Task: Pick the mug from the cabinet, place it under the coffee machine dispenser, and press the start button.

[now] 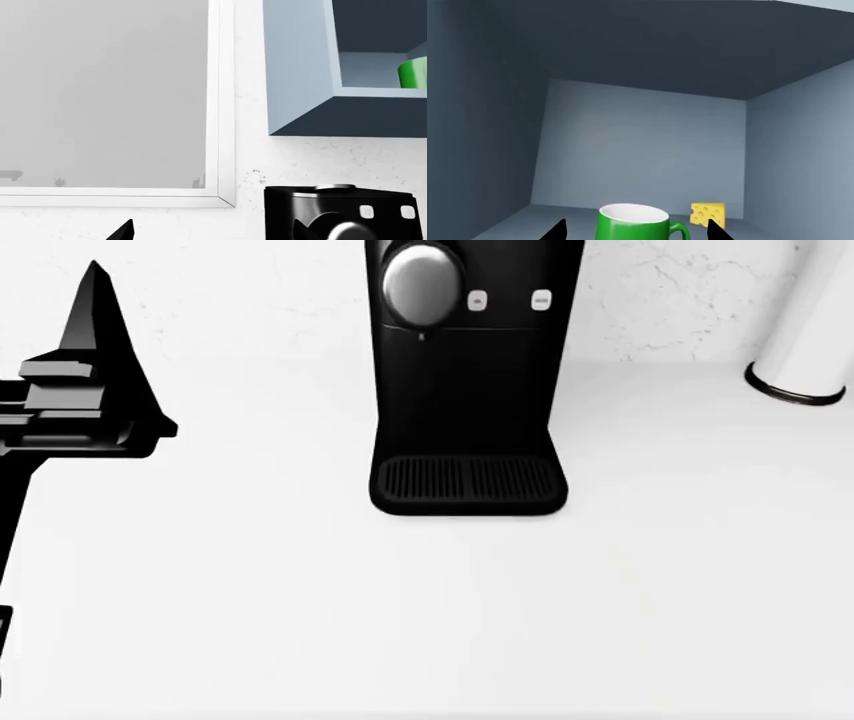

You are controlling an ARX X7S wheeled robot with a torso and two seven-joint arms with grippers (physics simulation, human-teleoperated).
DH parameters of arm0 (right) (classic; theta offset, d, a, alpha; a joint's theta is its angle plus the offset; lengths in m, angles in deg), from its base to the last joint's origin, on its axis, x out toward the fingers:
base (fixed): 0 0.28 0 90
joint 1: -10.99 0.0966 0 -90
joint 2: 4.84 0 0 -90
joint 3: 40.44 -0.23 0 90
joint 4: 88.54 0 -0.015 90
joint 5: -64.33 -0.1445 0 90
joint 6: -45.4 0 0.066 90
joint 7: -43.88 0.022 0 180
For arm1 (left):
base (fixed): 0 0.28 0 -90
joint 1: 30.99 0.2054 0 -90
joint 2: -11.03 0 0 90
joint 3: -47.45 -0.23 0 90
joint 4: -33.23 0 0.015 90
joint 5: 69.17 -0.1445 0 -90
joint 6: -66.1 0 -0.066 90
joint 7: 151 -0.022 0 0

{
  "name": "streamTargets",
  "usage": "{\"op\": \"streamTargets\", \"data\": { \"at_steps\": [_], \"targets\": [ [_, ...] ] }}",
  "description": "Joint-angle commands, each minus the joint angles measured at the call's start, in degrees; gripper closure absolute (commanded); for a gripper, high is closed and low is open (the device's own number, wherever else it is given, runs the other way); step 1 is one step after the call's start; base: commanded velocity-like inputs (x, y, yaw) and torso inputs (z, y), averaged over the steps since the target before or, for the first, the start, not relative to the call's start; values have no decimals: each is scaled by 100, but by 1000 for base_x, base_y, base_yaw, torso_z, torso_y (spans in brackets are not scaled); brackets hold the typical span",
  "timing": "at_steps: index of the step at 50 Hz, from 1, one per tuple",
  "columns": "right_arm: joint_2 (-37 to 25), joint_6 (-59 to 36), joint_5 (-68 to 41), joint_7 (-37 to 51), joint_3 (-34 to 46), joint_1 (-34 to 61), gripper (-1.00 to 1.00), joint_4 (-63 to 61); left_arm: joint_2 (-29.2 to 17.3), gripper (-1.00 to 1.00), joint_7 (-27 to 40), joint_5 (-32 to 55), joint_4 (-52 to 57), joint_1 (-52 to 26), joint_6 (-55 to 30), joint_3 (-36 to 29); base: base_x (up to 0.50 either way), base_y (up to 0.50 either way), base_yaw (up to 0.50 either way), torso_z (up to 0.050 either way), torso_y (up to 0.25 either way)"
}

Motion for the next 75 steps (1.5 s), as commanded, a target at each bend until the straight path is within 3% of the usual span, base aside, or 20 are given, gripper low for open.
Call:
{"op": "streamTargets", "data": {
  "at_steps": [1,43,50,59,68,75],
  "targets": [
    [0,0,0,0,0,0,-100,0,-27,-100,24,20,17,31,35,7,86,0,0,0,0],
    [0,0,0,0,0,0,-100,0,-99,-100,118,115,61,142,196,61,70,0,0,0,0],
    [0,0,0,0,0,0,-100,0,-54,-100,104,-511,65,118,322,-66,0,0,0,0,0],
    [0,0,0,0,0,0,-100,0,-120,-100,-410,-991,263,357,695,-142,0,0,0,0,-56],
    [0,0,0,0,0,0,-100,0,-66,-100,-189,-346,339,337,806,171,0,0,0,0,-83],
    [0,0,0,0,0,0,-100,0,-52,-100,-241,-358,324,375,905,185,0,0,0,0,0]
  ]
}}
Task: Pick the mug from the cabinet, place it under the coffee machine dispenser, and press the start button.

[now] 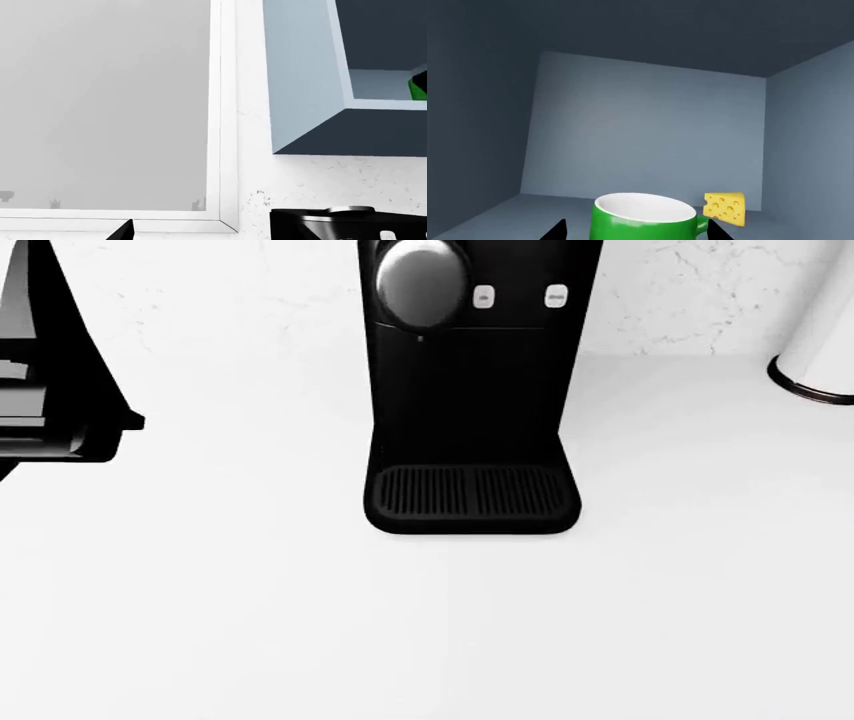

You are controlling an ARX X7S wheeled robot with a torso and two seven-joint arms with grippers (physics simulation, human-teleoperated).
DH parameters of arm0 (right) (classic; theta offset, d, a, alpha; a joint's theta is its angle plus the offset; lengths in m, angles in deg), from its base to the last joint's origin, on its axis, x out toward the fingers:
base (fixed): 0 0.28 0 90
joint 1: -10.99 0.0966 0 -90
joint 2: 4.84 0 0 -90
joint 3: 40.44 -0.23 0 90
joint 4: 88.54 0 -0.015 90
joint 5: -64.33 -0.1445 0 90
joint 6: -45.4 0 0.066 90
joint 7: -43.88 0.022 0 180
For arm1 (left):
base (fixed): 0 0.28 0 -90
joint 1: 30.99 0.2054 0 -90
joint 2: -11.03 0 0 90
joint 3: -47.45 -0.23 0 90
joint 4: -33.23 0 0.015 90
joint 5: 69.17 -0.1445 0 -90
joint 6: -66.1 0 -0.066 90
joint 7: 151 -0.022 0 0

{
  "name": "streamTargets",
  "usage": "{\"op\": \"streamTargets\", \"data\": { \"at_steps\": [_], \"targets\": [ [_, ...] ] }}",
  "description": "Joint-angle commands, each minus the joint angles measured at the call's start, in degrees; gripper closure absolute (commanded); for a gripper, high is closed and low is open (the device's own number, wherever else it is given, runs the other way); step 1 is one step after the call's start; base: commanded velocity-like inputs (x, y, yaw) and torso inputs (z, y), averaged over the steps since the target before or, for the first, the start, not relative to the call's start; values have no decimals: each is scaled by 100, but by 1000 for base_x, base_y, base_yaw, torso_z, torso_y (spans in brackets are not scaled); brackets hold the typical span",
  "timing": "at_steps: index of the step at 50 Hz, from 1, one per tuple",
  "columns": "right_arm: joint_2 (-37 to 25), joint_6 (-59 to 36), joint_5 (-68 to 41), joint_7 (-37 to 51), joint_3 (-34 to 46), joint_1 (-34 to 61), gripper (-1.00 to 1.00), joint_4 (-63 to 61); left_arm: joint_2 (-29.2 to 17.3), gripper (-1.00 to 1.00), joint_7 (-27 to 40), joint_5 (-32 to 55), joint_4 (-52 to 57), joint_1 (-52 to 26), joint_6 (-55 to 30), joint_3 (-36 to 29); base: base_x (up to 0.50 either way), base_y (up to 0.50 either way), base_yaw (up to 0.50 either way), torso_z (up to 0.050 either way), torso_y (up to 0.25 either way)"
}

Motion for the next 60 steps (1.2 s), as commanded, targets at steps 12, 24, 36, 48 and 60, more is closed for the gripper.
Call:
{"op": "streamTargets", "data": {
  "at_steps": [12,24,36,48,60],
  "targets": [
    [0,0,1,0,3,0,100,1,-14,-100,-74,66,65,138,257,84,0,0,0,0,0],
    [0,0,1,0,3,0,100,1,-57,-100,-76,47,88,188,336,88,0,0,0,0,0],
    [0,0,1,0,3,0,100,1,-130,-100,-8,112,122,94,343,16,0,0,0,0,0],
    [0,0,1,0,3,0,100,1,-183,-100,45,124,154,116,392,-14,0,0,0,0,0],
    [0,0,1,0,3,0,100,1,-237,-100,51,70,167,155,466,-46,0,0,0,0,0]
  ]
}}
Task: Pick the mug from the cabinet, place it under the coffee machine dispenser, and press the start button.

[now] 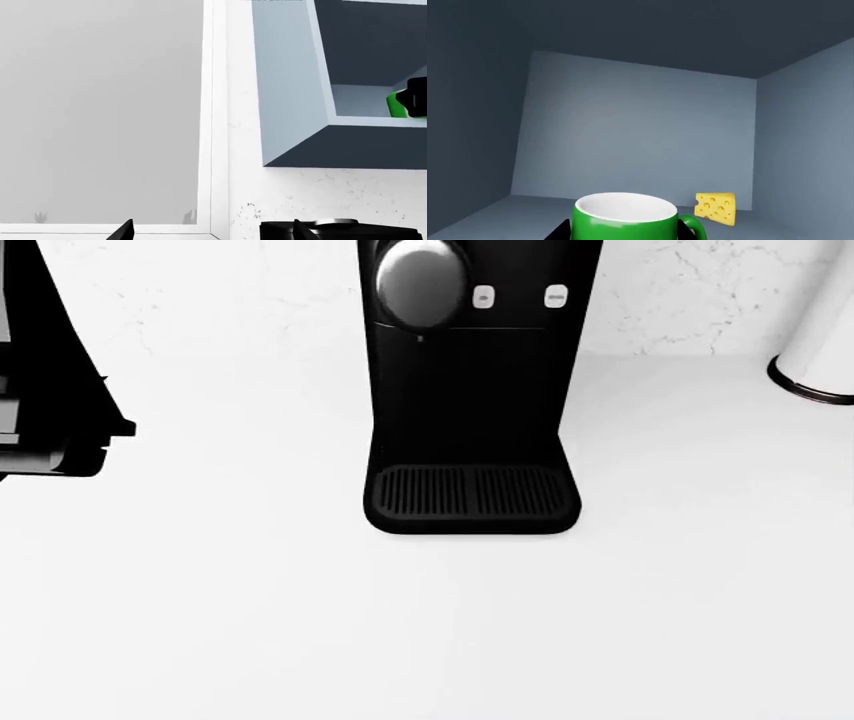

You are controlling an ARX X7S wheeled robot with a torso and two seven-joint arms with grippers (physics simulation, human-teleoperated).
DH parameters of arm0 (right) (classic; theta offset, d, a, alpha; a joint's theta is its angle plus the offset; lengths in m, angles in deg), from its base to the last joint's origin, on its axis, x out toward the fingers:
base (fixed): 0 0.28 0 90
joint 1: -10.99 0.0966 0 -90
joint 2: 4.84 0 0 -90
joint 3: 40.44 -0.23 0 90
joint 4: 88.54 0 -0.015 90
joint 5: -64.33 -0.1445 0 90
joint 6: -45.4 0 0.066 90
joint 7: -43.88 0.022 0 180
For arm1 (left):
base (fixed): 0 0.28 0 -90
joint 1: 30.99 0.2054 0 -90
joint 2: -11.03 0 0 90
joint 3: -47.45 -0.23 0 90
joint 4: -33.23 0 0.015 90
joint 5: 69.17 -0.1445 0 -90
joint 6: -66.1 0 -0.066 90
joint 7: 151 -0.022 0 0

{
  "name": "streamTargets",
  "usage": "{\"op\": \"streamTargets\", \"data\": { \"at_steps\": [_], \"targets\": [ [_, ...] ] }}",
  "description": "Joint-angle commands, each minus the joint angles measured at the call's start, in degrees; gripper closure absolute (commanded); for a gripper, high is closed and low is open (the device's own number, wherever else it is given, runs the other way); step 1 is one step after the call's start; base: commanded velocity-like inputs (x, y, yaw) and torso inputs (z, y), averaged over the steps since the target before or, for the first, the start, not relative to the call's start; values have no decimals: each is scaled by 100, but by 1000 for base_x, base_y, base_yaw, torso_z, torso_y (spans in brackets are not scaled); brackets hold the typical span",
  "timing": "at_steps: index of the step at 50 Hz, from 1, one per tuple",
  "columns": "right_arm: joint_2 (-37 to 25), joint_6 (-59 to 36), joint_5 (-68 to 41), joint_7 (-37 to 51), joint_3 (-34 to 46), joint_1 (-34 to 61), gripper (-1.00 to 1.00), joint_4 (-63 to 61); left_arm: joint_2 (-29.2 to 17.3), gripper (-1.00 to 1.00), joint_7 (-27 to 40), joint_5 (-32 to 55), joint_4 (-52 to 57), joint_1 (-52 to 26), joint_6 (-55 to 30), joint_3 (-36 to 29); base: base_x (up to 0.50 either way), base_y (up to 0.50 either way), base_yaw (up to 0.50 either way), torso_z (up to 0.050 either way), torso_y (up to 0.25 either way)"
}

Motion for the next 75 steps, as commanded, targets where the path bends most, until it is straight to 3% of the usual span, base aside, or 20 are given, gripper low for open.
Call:
{"op": "streamTargets", "data": {
  "at_steps": [1,8,9,10,19,51,64,75],
  "targets": [
    [27,0,-23,-92,-34,-8,100,4,-54,-100,13,-36,20,31,57,-43,0,0,0,0,0],
    [27,0,-23,-92,-34,-8,100,4,-87,-100,27,-50,17,35,78,-94,0,0,0,0,0],
    [206,860,68,-329,-754,601,100,4,-89,-100,28,-55,16,34,82,-102,0,0,0,0,0],
    [208,1665,59,-330,-750,603,100,4,-92,-100,32,-52,17,28,87,-108,0,0,3,0,0],
    [181,2319,111,-390,-743,656,100,4,-120,-100,66,-3,12,18,142,-130,0,0,0,0,0],
    [96,1853,98,-446,-702,656,100,4,-227,-100,163,15,22,93,300,-213,0,0,0,0,0],
    [3,1753,132,-602,-867,656,100,-13,-280,-100,187,52,25,87,372,-259,-402,263,0,0,0],
    [-127,1416,53,-748,-902,656,100,-304,-305,-100,183,30,23,145,445,-290,-17,27,0,0,0]
  ]
}}
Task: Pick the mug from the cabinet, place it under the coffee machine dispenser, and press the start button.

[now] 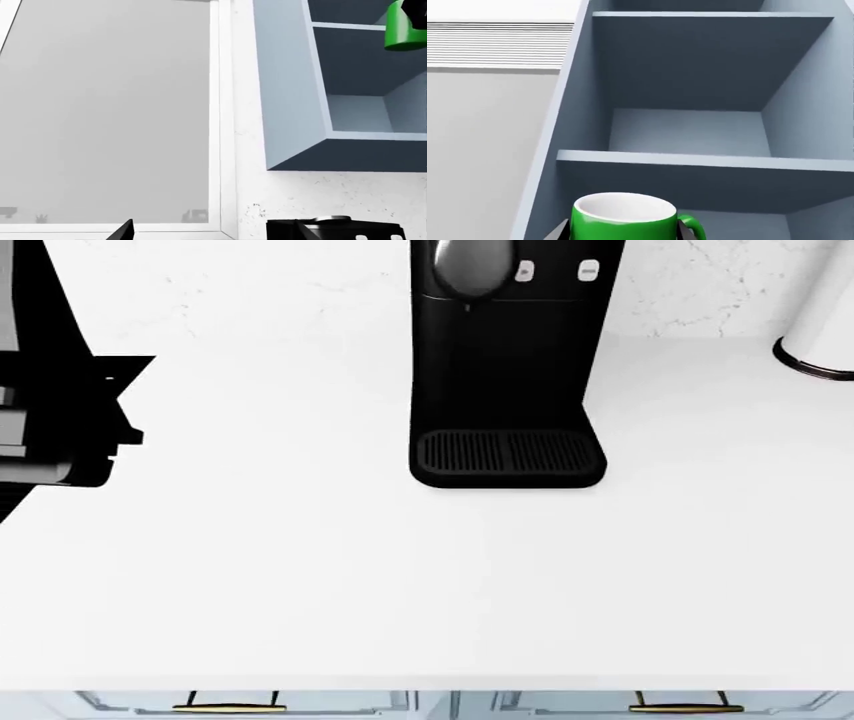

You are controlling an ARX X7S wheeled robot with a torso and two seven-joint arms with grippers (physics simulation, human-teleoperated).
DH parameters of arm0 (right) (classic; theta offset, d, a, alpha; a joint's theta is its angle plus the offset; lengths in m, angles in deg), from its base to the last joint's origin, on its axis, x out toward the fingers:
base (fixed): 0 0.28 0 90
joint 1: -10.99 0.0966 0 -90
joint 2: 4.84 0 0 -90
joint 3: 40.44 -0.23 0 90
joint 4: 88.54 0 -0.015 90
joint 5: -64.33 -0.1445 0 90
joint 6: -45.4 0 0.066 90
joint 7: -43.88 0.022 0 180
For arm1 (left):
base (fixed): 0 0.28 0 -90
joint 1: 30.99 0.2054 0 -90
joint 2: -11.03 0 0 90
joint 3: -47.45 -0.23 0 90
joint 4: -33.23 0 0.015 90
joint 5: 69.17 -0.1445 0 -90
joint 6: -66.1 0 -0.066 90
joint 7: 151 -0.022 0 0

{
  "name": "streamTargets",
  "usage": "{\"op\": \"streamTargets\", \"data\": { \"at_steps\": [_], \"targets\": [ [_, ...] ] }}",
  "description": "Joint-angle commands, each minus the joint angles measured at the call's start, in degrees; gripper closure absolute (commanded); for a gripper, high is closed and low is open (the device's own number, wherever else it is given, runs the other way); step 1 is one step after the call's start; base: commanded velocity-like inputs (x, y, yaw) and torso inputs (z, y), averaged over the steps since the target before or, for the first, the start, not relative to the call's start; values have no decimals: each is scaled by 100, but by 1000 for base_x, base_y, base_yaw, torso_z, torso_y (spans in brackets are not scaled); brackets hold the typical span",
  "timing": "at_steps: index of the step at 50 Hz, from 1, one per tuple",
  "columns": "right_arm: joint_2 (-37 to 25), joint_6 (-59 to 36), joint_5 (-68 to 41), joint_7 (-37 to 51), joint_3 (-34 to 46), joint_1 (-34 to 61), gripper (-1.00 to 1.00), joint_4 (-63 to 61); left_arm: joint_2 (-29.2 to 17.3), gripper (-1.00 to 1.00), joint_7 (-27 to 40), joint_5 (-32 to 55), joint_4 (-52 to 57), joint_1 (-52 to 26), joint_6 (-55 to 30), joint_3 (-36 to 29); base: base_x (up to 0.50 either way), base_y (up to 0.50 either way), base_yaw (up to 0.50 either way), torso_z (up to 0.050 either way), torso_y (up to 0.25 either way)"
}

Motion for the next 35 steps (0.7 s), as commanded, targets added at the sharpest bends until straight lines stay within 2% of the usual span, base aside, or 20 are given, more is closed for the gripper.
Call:
{"op": "streamTargets", "data": {
  "at_steps": [1,13,27,31,35],
  "targets": [
    [-123,-329,80,-176,-53,15,100,-269,-32,-100,4,-9,2,63,77,-24,0,0,0,0,0],
    [-126,-954,134,-249,-48,15,100,-749,-70,-100,19,-39,-3,142,157,-24,0,0,0,0,0],
    [-286,-1958,-4,-980,-40,10,100,-1521,-94,-100,21,-77,-21,167,231,-94,0,0,0,0,0],
    [-344,-3122,-103,-1157,-39,-628,100,-3191,-97,-100,18,-91,-22,144,233,-152,0,0,0,0,0],
    [-402,-3761,-207,-1254,-76,-941,100,-4035,-108,-100,28,-89,-11,120,231,-204,0,0,0,0,0]
  ]
}}
